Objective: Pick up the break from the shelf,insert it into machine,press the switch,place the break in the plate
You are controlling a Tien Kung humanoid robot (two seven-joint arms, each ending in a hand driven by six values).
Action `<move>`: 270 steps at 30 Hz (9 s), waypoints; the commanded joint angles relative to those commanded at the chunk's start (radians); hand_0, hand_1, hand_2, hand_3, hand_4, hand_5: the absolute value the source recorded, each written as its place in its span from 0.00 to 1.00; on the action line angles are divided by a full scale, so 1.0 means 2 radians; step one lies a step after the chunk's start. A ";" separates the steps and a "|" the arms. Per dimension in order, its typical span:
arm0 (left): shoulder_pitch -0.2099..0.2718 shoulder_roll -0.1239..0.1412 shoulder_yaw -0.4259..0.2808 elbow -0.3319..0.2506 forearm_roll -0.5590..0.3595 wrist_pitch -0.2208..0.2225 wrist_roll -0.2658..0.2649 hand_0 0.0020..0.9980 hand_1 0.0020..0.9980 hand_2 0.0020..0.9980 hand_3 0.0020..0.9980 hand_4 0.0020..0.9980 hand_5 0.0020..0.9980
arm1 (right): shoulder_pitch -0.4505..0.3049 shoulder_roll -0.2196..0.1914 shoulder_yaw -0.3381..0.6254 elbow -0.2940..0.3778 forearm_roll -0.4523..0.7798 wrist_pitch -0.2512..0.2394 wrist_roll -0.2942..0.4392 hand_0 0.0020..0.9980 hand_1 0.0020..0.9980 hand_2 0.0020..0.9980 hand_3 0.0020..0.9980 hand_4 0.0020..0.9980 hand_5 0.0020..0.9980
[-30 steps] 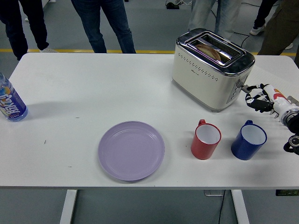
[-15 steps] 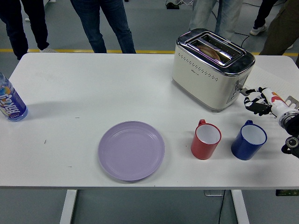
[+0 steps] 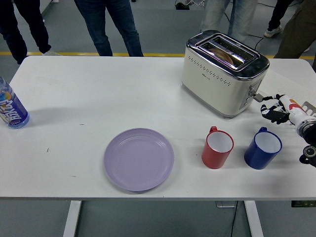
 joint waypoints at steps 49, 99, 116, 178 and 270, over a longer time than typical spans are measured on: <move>0.007 0.002 0.004 0.000 -0.002 -0.002 0.001 0.63 0.49 0.48 0.54 0.33 0.80 | -0.012 -0.022 0.080 0.035 -0.030 -0.037 0.002 0.36 0.31 0.50 0.76 0.50 0.36; 0.000 0.003 0.008 0.000 -0.009 0.000 0.000 0.63 0.49 0.47 0.54 0.33 0.81 | 0.121 -0.009 0.035 0.057 -0.029 -0.034 0.017 0.64 0.61 0.68 0.77 0.52 0.34; 0.001 0.004 0.009 0.000 -0.006 0.000 0.001 0.63 0.49 0.47 0.54 0.33 0.81 | 0.166 0.032 0.001 0.030 -0.029 -0.004 0.019 0.82 0.77 0.80 0.82 0.58 0.34; -0.011 0.009 0.017 0.000 -0.017 0.002 -0.001 0.63 0.48 0.46 0.54 0.33 0.81 | 0.332 0.158 -0.102 -0.209 -0.055 0.071 -0.006 0.80 0.74 0.80 0.86 0.75 0.31; -0.014 0.011 0.017 0.000 -0.013 0.004 0.000 0.63 0.48 0.45 0.54 0.34 0.80 | 0.392 0.221 -0.192 -0.349 -0.096 0.050 -0.021 0.13 0.25 0.45 0.50 0.54 0.06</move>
